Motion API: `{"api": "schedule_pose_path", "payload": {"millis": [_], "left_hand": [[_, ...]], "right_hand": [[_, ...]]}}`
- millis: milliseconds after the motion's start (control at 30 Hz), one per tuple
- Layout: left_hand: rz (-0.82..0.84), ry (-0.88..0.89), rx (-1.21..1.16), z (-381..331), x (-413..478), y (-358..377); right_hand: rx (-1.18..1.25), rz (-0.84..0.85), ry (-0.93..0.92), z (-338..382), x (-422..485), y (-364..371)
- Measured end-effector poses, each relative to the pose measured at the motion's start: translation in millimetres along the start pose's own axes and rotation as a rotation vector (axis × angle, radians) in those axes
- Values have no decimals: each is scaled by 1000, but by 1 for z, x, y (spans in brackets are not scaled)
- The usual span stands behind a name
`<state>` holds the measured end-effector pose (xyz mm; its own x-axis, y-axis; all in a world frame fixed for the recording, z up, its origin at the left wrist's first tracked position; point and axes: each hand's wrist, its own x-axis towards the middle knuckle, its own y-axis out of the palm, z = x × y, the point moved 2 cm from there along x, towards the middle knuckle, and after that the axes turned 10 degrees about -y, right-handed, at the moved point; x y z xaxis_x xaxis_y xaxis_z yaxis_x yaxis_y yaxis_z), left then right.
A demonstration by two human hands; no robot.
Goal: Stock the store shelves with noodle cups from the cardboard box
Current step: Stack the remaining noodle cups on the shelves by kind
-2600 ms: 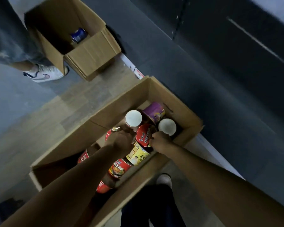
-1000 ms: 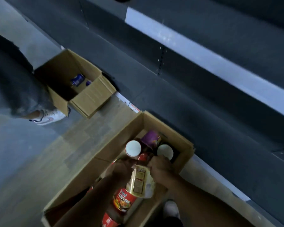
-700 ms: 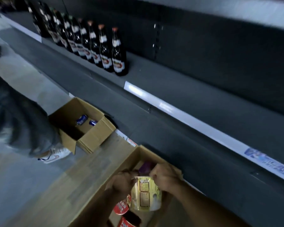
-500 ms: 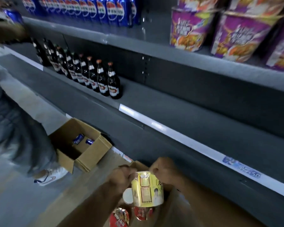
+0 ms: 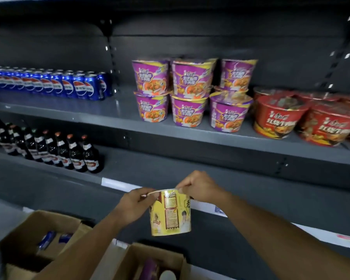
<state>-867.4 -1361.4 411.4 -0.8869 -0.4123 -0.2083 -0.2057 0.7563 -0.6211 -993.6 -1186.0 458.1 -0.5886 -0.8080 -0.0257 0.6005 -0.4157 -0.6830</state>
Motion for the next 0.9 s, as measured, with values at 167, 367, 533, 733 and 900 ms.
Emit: {"api": "schedule_pose_path", "payload": {"millis": [167, 367, 533, 733, 900], "left_hand": [[76, 152, -144, -75, -6, -3], [33, 181, -305, -146, -6, 0], [67, 193, -533, -205, -17, 9], [372, 207, -873, -263, -26, 36], [582, 273, -1069, -310, -31, 63]], "right_hand": [[111, -109, 18, 1, -28, -68], [369, -232, 21, 5, -63, -143], [513, -339, -43, 8, -102, -202], [761, -420, -95, -11, -142, -249], [943, -425, -173, -28, -171, -278]]}}
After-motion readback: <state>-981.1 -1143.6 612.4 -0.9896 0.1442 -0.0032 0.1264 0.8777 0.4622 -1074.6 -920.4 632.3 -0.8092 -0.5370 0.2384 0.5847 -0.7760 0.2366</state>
